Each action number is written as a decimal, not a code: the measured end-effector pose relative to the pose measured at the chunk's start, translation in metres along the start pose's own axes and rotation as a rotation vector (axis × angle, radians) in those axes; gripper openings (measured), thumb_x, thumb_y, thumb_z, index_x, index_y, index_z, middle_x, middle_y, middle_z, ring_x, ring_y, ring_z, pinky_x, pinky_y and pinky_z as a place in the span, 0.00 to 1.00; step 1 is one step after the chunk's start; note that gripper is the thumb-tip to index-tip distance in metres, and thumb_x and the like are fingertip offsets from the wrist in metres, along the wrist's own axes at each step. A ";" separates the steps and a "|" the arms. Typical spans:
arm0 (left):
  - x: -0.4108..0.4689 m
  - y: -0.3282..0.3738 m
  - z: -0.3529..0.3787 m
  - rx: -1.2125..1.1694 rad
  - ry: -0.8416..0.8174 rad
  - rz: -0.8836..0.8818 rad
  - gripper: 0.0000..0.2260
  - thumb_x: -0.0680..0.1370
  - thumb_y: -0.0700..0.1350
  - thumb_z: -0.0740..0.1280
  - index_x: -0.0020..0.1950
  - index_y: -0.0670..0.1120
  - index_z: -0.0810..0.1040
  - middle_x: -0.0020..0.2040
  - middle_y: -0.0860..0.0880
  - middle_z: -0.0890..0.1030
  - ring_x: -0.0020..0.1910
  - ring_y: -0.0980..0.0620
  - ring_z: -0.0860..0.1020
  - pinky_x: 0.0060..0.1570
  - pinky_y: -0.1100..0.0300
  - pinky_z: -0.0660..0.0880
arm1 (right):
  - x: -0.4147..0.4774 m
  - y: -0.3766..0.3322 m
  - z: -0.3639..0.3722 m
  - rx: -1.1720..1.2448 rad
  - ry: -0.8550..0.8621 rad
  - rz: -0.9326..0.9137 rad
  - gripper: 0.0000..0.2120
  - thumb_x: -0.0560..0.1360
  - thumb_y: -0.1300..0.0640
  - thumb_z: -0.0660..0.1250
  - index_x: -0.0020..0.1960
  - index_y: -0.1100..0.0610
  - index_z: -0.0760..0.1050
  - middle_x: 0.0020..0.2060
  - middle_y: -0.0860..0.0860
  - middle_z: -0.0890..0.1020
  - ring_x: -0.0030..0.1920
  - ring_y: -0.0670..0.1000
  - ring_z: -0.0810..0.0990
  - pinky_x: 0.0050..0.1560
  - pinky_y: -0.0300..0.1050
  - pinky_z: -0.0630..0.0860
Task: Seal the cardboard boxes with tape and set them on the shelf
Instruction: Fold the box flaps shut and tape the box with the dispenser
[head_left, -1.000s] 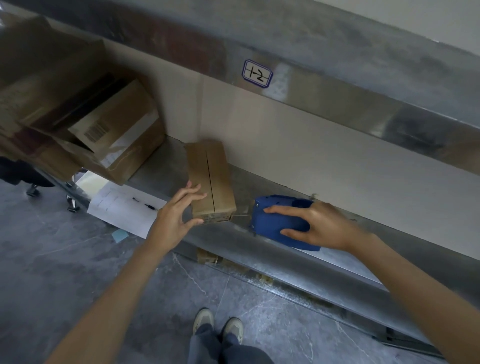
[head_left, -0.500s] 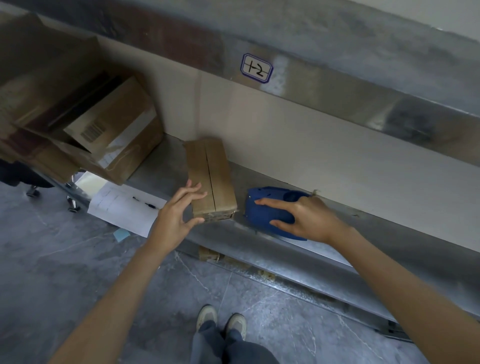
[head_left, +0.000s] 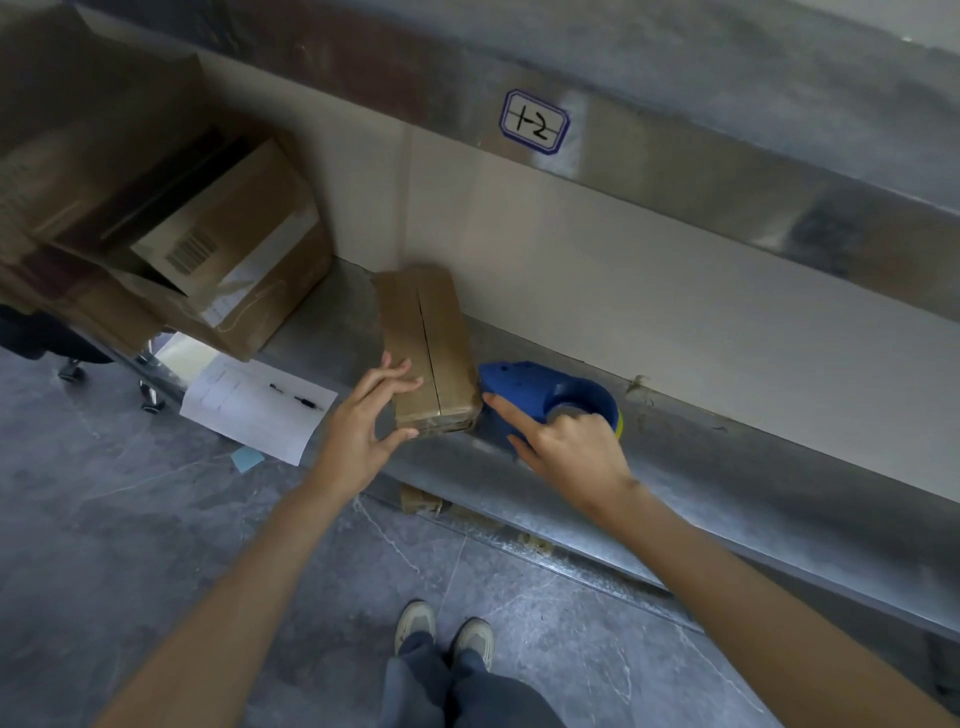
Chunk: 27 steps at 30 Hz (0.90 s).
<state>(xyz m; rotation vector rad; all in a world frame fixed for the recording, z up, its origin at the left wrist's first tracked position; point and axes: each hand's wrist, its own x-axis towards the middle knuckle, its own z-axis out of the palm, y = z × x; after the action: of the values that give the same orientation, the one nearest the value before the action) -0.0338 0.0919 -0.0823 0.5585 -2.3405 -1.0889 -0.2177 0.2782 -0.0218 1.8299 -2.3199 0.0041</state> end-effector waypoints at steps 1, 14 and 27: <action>0.000 0.001 0.000 0.003 -0.007 -0.001 0.26 0.69 0.37 0.78 0.65 0.47 0.77 0.70 0.53 0.73 0.78 0.53 0.62 0.74 0.67 0.58 | 0.004 -0.003 0.004 0.015 0.007 0.017 0.27 0.67 0.54 0.79 0.66 0.51 0.79 0.19 0.50 0.60 0.20 0.50 0.54 0.22 0.37 0.51; 0.001 0.005 0.000 -0.002 0.017 -0.036 0.28 0.68 0.37 0.79 0.66 0.48 0.77 0.70 0.55 0.72 0.77 0.56 0.62 0.76 0.55 0.60 | 0.005 0.064 0.042 0.363 -0.207 0.433 0.34 0.82 0.44 0.59 0.78 0.37 0.40 0.29 0.51 0.73 0.25 0.49 0.71 0.22 0.43 0.62; 0.001 0.002 -0.001 0.070 0.000 -0.023 0.30 0.68 0.39 0.80 0.68 0.50 0.76 0.71 0.56 0.71 0.77 0.57 0.61 0.71 0.56 0.65 | 0.003 0.076 0.034 0.367 -0.228 0.465 0.34 0.80 0.39 0.60 0.79 0.39 0.47 0.64 0.56 0.70 0.57 0.60 0.75 0.49 0.51 0.76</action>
<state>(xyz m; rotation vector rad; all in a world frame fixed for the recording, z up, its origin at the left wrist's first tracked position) -0.0344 0.0918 -0.0799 0.6122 -2.3852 -1.0209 -0.2966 0.2891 -0.0460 1.4344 -3.0250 0.3194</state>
